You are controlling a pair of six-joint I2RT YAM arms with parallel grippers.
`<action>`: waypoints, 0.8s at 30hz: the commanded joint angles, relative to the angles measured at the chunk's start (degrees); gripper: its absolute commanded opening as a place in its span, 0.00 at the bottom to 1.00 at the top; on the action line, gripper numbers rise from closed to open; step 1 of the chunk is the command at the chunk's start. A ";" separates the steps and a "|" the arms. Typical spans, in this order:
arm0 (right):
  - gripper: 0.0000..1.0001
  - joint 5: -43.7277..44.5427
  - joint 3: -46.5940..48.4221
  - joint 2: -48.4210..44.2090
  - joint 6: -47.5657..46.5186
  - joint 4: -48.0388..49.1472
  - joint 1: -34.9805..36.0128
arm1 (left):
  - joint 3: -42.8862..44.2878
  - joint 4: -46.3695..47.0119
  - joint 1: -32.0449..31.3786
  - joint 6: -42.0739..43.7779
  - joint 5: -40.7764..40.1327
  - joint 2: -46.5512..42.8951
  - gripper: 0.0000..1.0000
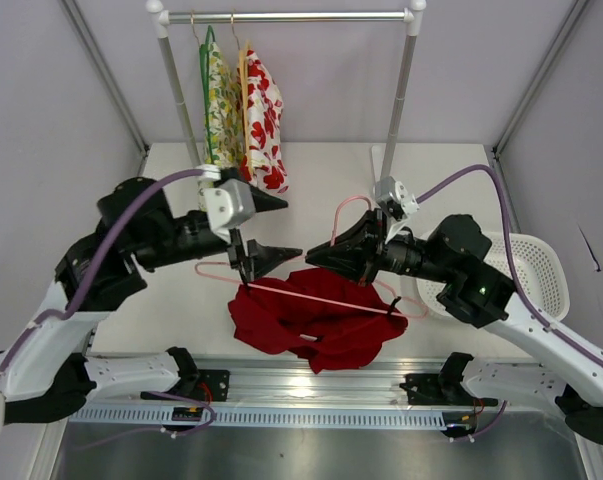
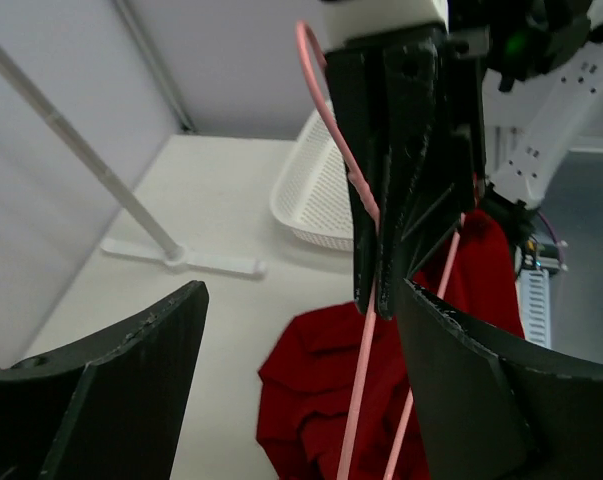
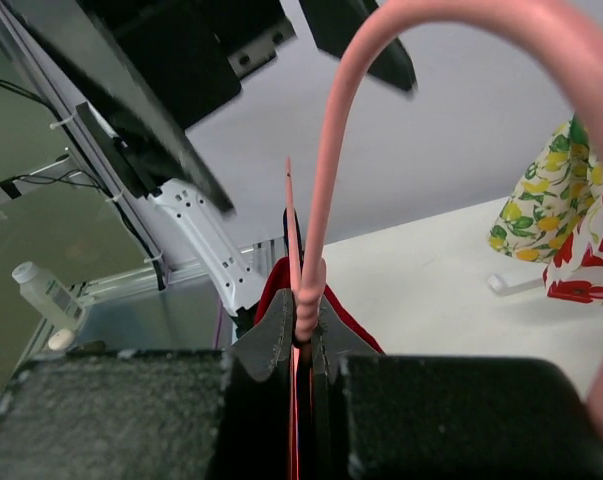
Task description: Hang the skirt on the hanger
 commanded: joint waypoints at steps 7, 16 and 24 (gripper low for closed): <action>0.00 -12.40 4.35 0.16 4.43 2.98 -7.40 | -4.29 -5.80 -0.11 -0.56 9.52 2.21 0.81; 0.00 -14.96 4.53 1.31 5.41 5.18 -9.26 | -8.24 -2.73 -0.11 -1.97 10.66 1.94 0.70; 0.00 -15.84 5.76 1.92 4.00 3.34 -10.05 | -9.30 0.52 -0.11 -2.84 12.15 2.83 0.36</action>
